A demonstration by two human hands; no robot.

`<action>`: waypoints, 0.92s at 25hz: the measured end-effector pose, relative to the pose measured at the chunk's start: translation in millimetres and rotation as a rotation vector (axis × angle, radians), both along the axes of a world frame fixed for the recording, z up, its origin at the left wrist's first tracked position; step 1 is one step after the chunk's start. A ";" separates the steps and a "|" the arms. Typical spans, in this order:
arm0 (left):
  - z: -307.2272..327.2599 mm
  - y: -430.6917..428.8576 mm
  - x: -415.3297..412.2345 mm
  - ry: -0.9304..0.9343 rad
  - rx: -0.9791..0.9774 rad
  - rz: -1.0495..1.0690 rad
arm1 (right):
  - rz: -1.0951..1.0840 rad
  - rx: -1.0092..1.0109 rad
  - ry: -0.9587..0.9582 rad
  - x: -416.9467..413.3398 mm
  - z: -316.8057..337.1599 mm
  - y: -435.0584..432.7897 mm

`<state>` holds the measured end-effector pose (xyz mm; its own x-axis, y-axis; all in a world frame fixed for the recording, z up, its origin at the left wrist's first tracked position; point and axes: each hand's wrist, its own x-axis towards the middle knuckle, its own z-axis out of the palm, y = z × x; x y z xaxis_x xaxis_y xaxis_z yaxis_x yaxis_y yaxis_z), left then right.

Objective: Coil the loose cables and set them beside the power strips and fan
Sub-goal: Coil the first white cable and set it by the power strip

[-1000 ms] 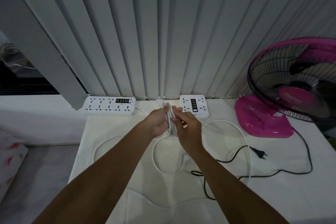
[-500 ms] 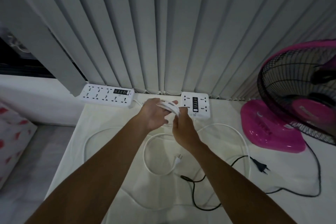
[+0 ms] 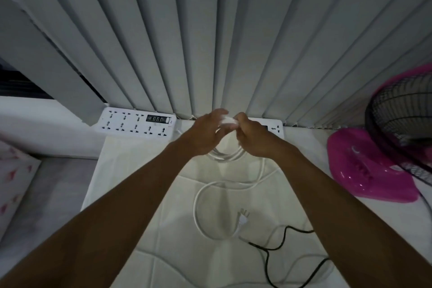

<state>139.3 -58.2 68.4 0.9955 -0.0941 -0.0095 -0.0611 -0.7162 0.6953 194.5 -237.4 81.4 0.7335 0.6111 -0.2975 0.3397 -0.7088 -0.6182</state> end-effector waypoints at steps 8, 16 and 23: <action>-56.9 15.8 31.9 0.156 -0.278 0.359 | -0.576 0.564 0.464 15.4 -51.1 11.2; -108.7 12.9 22.3 0.455 -0.993 0.966 | -0.688 0.528 0.414 8.4 -100.1 52.6; -123.1 8.6 11.9 0.421 -0.880 1.224 | -0.415 0.090 0.296 35.5 -115.0 74.3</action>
<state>151.2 -49.6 -54.7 0.4081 0.6141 -0.6755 0.5312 0.4421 0.7228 230.1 -163.1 -33.6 0.8118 0.3195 -0.4887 -0.1574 -0.6863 -0.7101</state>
